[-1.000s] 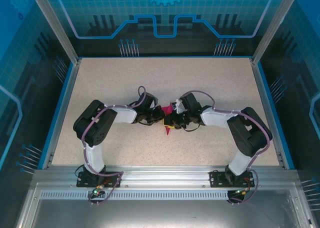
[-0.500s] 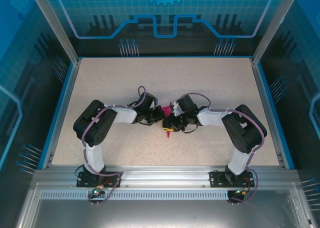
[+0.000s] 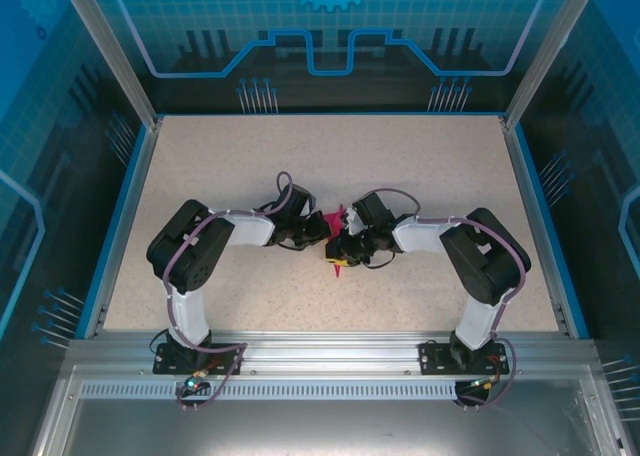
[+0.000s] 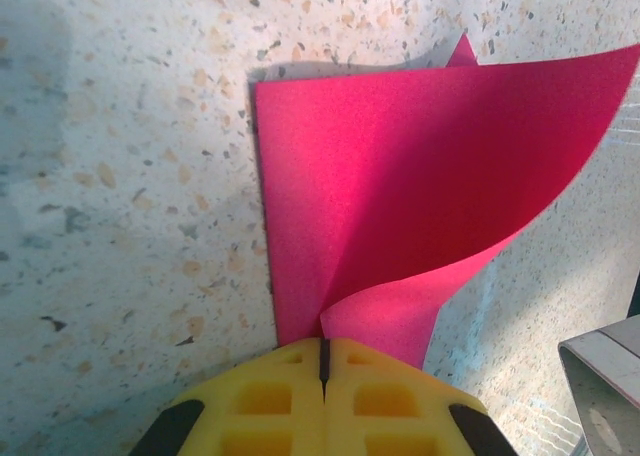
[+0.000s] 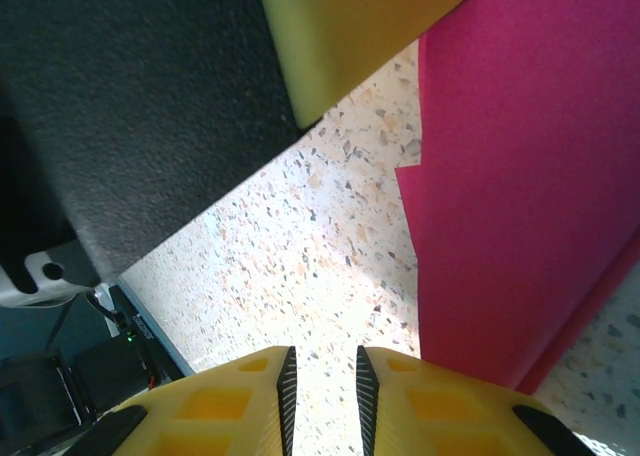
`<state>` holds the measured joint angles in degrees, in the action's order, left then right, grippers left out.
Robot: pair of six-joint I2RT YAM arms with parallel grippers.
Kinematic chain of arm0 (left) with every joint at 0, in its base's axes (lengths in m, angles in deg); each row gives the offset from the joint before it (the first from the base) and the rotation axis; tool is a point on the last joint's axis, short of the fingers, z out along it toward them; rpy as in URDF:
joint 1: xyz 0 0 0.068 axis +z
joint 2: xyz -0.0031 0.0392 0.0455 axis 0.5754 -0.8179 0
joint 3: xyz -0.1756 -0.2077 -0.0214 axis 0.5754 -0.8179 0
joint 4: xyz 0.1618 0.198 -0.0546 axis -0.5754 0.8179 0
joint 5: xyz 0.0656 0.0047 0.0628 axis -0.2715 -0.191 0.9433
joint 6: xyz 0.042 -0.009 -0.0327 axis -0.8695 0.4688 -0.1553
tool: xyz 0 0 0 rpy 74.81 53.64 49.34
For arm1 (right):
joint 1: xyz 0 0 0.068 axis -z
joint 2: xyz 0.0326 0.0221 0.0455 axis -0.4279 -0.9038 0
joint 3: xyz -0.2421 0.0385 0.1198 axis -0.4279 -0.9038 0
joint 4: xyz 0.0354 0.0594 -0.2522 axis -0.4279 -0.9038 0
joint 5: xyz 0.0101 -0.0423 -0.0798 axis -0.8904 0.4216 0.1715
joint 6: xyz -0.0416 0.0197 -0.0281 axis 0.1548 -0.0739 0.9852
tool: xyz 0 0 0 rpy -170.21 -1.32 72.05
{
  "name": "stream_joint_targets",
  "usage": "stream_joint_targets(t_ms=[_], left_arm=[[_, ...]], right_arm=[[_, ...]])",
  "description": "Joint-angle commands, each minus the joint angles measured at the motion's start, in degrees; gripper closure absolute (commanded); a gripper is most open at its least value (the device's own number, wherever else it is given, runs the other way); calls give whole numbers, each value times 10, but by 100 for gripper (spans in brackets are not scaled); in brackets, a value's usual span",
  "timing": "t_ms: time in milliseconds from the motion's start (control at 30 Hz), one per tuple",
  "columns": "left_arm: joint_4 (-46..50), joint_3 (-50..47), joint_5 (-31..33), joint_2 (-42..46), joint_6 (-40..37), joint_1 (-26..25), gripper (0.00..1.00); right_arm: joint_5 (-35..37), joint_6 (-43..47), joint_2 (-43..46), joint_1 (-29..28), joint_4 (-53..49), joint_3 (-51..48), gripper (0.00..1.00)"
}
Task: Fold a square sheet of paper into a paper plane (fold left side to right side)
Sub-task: Fold the wing for the fifth time at the center of the table.
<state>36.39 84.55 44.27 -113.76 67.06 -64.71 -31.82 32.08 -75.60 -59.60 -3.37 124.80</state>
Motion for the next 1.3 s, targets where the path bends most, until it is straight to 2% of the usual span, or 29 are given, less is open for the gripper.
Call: stream_joint_targets(t_ms=[0, 400, 633, 833, 1067, 1267], left_arm=[[84, -1, 81, -22, -25, 7, 100], [89, -7, 94, -17, -27, 11, 100], [84, -14, 94, -18, -26, 11, 100], [79, -15, 92, -19, -24, 11, 100], [76, -16, 90, -20, -23, 11, 100], [81, -17, 93, -16, -27, 10, 100]], right_arm=[[7, -8, -15, -16, -20, -2, 74], [9, 18, 20, -15, -53, 6, 73], [5, 35, 77, -12, -78, 0, 74], [-3, -2, 57, -23, -24, -17, 74], [2, 1, 12, -33, -31, 23, 74], [12, -5, -18, -34, -43, 18, 74]])
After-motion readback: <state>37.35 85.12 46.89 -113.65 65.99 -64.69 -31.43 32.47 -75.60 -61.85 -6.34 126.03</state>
